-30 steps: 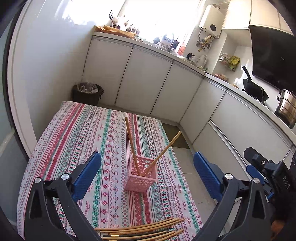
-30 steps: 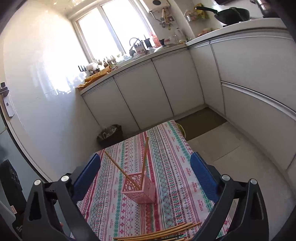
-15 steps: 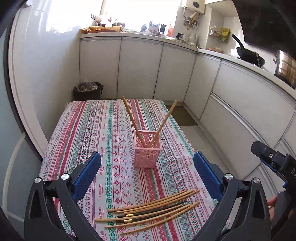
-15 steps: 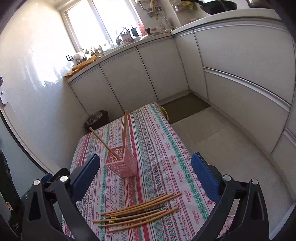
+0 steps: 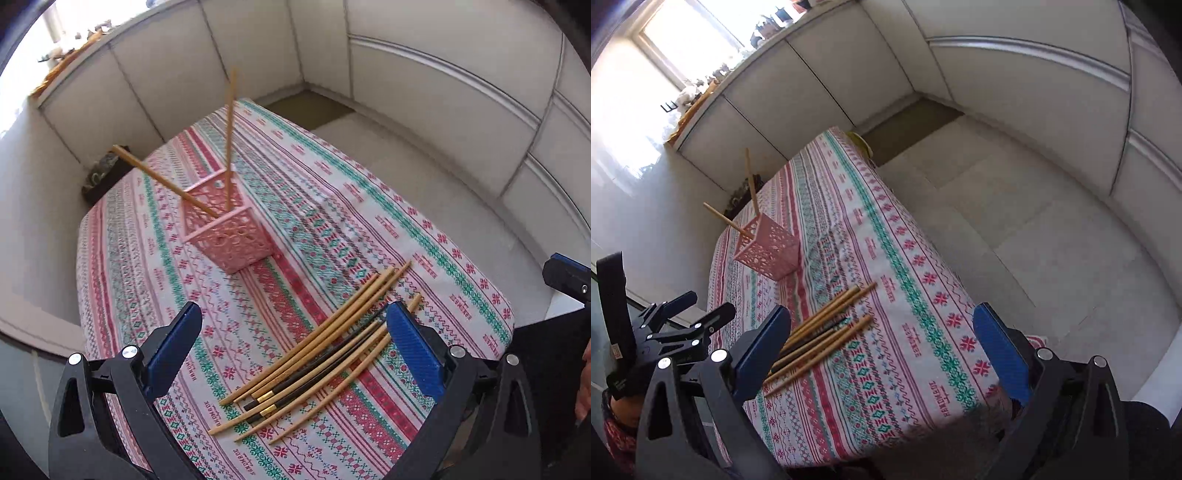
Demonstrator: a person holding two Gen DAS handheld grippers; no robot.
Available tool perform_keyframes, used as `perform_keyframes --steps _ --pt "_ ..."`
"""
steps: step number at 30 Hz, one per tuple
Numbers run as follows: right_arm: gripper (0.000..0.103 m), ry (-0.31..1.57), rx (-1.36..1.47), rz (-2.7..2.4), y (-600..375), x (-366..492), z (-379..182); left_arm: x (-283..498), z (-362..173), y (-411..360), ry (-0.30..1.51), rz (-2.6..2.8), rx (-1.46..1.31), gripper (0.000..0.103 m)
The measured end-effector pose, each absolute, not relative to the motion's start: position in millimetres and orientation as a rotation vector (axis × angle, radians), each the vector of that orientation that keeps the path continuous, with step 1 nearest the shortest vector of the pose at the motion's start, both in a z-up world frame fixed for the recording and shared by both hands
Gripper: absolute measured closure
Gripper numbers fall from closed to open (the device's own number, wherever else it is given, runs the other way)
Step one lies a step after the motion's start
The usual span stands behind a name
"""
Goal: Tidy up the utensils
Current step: 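Move both open tools back down to the remaining chopsticks, then grasp a chopstick with the left tool while the right tool grasps another chopstick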
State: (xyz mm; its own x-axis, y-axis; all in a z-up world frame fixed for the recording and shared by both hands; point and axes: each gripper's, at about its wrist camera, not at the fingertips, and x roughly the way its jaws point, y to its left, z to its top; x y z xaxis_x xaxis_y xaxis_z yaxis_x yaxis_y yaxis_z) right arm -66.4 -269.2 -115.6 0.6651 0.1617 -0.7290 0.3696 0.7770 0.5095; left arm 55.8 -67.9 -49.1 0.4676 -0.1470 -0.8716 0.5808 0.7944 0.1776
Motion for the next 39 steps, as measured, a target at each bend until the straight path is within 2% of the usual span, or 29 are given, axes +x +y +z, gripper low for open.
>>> perform_keyframes --steps 6,10,14,17,19,23,33,34,35,37,39 --pt "0.007 0.894 0.731 -0.069 -285 -61 -138 86 -97 -122 1.148 -0.526 0.716 0.008" --pt "0.007 0.916 0.765 -0.050 -294 -55 -149 114 -123 -132 1.318 -0.528 0.714 0.027" --pt "0.007 0.951 0.833 -0.035 -301 -49 -162 131 -143 -133 1.423 -0.536 0.717 0.029" --pt "0.007 0.969 0.866 -0.024 -301 -46 -167 138 -149 -134 1.437 -0.535 0.741 0.030" --pt "0.007 0.971 0.862 -0.016 -300 -45 -167 141 -151 -134 1.445 -0.551 0.743 0.038" --pt "0.007 0.982 0.866 -0.007 -297 -43 -169 143 -159 -137 1.451 -0.556 0.770 0.047" --pt "0.007 1.000 0.895 -0.015 -300 -41 -176 125 -172 -149 1.450 -0.617 0.811 0.050" --pt "0.007 1.002 0.894 -0.015 -299 -41 -177 123 -174 -150 1.457 -0.623 0.817 0.058" --pt "0.007 1.003 0.897 -0.014 -300 -41 -177 120 -178 -151 1.473 -0.630 0.826 0.061" --pt "0.007 1.007 0.901 -0.018 -300 -41 -178 110 -176 -155 1.494 -0.690 0.793 0.090" --pt "0.007 1.009 0.906 -0.029 -301 -41 -179 102 -178 -161 1.466 -0.686 0.821 0.090"
